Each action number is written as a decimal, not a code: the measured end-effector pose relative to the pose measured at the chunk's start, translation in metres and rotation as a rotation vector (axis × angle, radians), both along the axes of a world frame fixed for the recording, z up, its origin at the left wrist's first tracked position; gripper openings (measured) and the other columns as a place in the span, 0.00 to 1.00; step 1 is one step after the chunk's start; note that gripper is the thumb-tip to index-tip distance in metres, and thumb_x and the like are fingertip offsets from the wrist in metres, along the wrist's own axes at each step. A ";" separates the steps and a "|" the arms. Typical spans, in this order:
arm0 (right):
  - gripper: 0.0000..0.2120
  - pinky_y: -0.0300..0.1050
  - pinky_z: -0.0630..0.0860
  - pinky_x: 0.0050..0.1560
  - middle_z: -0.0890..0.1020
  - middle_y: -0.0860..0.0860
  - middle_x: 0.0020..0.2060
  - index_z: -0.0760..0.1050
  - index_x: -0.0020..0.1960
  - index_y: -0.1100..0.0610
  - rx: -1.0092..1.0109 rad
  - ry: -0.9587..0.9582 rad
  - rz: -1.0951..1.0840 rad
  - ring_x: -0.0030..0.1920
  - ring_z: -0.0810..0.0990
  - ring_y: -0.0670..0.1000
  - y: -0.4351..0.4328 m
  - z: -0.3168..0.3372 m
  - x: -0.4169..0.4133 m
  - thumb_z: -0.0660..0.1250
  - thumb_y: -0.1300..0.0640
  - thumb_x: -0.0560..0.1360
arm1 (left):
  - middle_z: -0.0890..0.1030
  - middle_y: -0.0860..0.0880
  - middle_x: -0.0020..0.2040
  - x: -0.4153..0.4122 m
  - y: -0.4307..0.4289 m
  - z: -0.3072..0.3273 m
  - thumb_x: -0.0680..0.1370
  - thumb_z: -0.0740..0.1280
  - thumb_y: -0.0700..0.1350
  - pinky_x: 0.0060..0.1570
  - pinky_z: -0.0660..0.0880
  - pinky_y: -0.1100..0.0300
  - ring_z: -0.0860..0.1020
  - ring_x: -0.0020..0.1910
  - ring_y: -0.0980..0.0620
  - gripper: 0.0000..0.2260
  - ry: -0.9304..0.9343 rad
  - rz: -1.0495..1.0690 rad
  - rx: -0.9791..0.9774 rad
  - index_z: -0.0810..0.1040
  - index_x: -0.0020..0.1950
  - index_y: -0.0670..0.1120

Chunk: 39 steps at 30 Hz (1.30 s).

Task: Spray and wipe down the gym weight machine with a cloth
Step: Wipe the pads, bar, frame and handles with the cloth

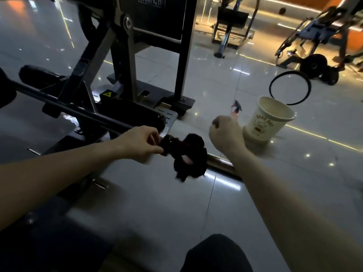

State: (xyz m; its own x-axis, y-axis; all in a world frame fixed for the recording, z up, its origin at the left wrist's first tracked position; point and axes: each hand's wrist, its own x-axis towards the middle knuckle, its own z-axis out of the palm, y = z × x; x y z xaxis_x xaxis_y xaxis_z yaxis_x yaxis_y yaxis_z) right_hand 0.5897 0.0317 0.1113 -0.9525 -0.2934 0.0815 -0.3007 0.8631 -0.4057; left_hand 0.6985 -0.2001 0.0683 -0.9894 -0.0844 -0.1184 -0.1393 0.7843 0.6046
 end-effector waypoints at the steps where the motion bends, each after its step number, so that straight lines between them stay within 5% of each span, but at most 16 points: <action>1: 0.16 0.50 0.76 0.57 0.80 0.60 0.58 0.78 0.62 0.61 -0.018 0.018 0.110 0.57 0.79 0.60 -0.008 -0.004 0.010 0.65 0.55 0.78 | 0.81 0.54 0.47 -0.003 0.000 -0.005 0.72 0.78 0.55 0.53 0.80 0.52 0.81 0.48 0.54 0.14 0.109 -0.010 -0.080 0.79 0.52 0.51; 5: 0.34 0.53 0.74 0.61 0.75 0.54 0.58 0.69 0.66 0.58 0.421 0.054 0.472 0.57 0.75 0.56 -0.049 -0.037 0.045 0.73 0.38 0.71 | 0.78 0.52 0.55 -0.023 0.000 -0.022 0.70 0.74 0.62 0.55 0.72 0.53 0.73 0.53 0.51 0.25 0.383 -0.237 -0.588 0.79 0.62 0.51; 9: 0.21 0.50 0.76 0.49 0.80 0.55 0.53 0.71 0.60 0.58 0.534 0.111 0.377 0.50 0.79 0.58 -0.063 -0.075 0.029 0.71 0.48 0.74 | 0.79 0.55 0.61 -0.038 -0.006 -0.032 0.69 0.72 0.65 0.63 0.67 0.52 0.73 0.61 0.51 0.30 0.328 -0.327 -0.690 0.77 0.67 0.54; 12: 0.18 0.47 0.75 0.43 0.82 0.53 0.48 0.74 0.53 0.54 0.547 -0.169 0.387 0.45 0.80 0.57 -0.073 -0.066 0.002 0.76 0.47 0.69 | 0.79 0.55 0.60 -0.045 -0.009 -0.035 0.69 0.72 0.65 0.65 0.66 0.52 0.73 0.62 0.52 0.28 0.348 -0.358 -0.701 0.78 0.65 0.54; 16: 0.23 0.50 0.83 0.50 0.86 0.55 0.48 0.80 0.53 0.57 0.322 -0.792 0.346 0.47 0.86 0.55 -0.075 -0.056 -0.035 0.82 0.51 0.63 | 0.80 0.55 0.59 -0.052 -0.010 -0.035 0.68 0.72 0.68 0.65 0.66 0.52 0.73 0.61 0.52 0.28 0.313 -0.388 -0.713 0.79 0.63 0.55; 19: 0.21 0.53 0.83 0.55 0.86 0.56 0.49 0.80 0.57 0.59 0.301 -0.961 0.320 0.49 0.86 0.57 -0.077 -0.053 -0.045 0.80 0.53 0.68 | 0.80 0.56 0.59 -0.056 -0.007 -0.034 0.68 0.71 0.69 0.65 0.65 0.52 0.72 0.62 0.52 0.28 0.293 -0.395 -0.783 0.79 0.62 0.56; 22: 0.23 0.50 0.81 0.51 0.84 0.53 0.46 0.78 0.58 0.56 0.341 -0.699 0.333 0.46 0.83 0.53 -0.083 -0.061 -0.032 0.79 0.50 0.66 | 0.80 0.56 0.60 -0.056 -0.006 -0.030 0.69 0.71 0.69 0.64 0.65 0.52 0.72 0.62 0.52 0.28 0.277 -0.394 -0.779 0.79 0.64 0.57; 27: 0.12 0.48 0.69 0.36 0.79 0.53 0.38 0.74 0.49 0.57 0.408 0.438 0.260 0.35 0.77 0.54 -0.080 -0.120 0.029 0.74 0.55 0.71 | 0.81 0.57 0.59 -0.054 -0.003 -0.030 0.69 0.71 0.69 0.64 0.65 0.52 0.73 0.60 0.52 0.26 0.269 -0.358 -0.791 0.79 0.62 0.57; 29: 0.10 0.48 0.66 0.36 0.79 0.54 0.39 0.74 0.50 0.58 0.368 0.514 0.264 0.36 0.78 0.55 -0.079 -0.122 0.028 0.72 0.56 0.73 | 0.81 0.57 0.58 -0.056 0.001 -0.030 0.69 0.71 0.68 0.64 0.65 0.52 0.73 0.60 0.52 0.25 0.259 -0.335 -0.814 0.80 0.61 0.57; 33: 0.15 0.47 0.76 0.42 0.79 0.49 0.42 0.74 0.57 0.56 0.407 0.001 0.402 0.42 0.80 0.52 -0.074 -0.083 0.010 0.72 0.53 0.74 | 0.81 0.58 0.56 -0.056 0.003 -0.026 0.68 0.72 0.68 0.64 0.66 0.51 0.73 0.59 0.53 0.25 0.216 -0.302 -0.817 0.80 0.60 0.58; 37: 0.25 0.50 0.81 0.54 0.82 0.52 0.47 0.77 0.60 0.56 0.341 -0.666 0.327 0.48 0.83 0.53 -0.055 -0.055 -0.028 0.79 0.47 0.68 | 0.81 0.58 0.56 -0.053 0.006 -0.023 0.68 0.72 0.68 0.64 0.66 0.51 0.73 0.59 0.52 0.24 0.176 -0.285 -0.828 0.79 0.60 0.60; 39: 0.25 0.52 0.82 0.53 0.84 0.53 0.49 0.77 0.59 0.55 0.336 -0.833 0.284 0.49 0.84 0.54 -0.041 -0.049 -0.037 0.79 0.46 0.68 | 0.81 0.58 0.54 -0.052 0.007 -0.023 0.69 0.72 0.68 0.64 0.66 0.51 0.73 0.59 0.52 0.23 0.169 -0.266 -0.823 0.79 0.59 0.60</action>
